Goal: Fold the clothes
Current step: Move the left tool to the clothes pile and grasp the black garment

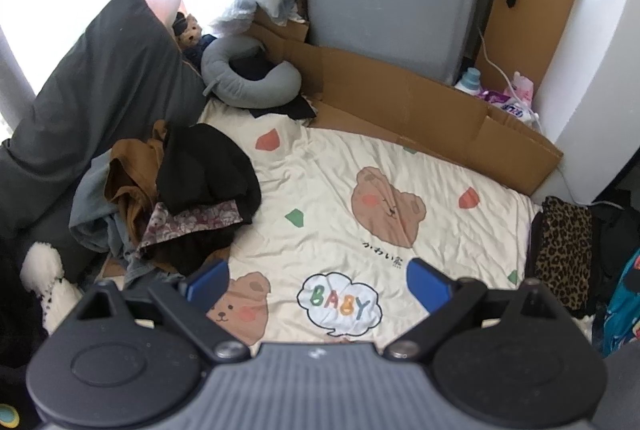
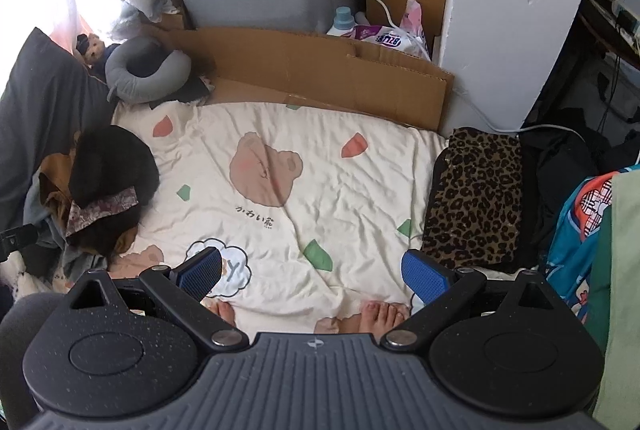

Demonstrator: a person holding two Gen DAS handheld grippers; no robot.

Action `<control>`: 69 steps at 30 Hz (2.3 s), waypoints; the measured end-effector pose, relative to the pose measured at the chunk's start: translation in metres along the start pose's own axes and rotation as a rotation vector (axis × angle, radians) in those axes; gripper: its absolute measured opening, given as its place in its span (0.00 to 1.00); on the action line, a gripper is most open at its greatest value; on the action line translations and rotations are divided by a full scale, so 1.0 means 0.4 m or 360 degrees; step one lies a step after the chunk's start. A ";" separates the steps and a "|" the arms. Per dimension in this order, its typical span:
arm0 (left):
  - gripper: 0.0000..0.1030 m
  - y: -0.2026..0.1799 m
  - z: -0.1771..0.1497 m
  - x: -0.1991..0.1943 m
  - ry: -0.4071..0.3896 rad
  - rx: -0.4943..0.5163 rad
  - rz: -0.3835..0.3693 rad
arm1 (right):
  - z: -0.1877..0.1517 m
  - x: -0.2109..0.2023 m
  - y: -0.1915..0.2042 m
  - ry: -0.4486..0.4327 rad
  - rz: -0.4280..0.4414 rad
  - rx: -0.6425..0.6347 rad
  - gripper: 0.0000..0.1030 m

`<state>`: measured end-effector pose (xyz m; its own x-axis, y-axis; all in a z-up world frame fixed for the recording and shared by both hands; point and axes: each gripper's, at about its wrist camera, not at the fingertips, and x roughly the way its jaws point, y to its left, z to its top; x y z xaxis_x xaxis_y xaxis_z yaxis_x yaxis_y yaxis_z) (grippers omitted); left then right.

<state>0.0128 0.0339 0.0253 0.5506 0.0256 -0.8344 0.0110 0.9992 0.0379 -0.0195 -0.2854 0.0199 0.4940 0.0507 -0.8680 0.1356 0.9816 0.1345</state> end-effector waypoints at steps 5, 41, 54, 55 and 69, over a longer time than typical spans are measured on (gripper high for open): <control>0.94 0.042 0.013 0.027 0.0009 -0.0035 -0.0003 | 0.019 0.013 0.009 -0.0021 -0.0010 0.0002 0.97; 0.92 0.301 0.097 0.227 -0.0032 -0.0238 0.0043 | 0.205 0.199 0.111 -0.0171 0.0097 -0.0091 0.97; 0.87 0.353 0.088 0.331 -0.0043 -0.0319 0.0079 | 0.256 0.302 0.138 -0.0169 0.0276 -0.0201 0.97; 0.85 0.363 0.088 0.341 -0.0030 -0.0344 0.0079 | 0.261 0.312 0.133 -0.0161 0.0294 -0.0192 0.97; 0.83 0.487 0.107 0.448 -0.0080 -0.0395 0.0198 | 0.273 0.494 0.119 -0.0184 0.0420 -0.0263 0.97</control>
<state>0.1494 0.2319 -0.0933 0.5758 0.1530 -0.8031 -0.2607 0.9654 -0.0030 0.1785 -0.2488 -0.0929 0.5890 0.2951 -0.7523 -0.1463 0.9545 0.2599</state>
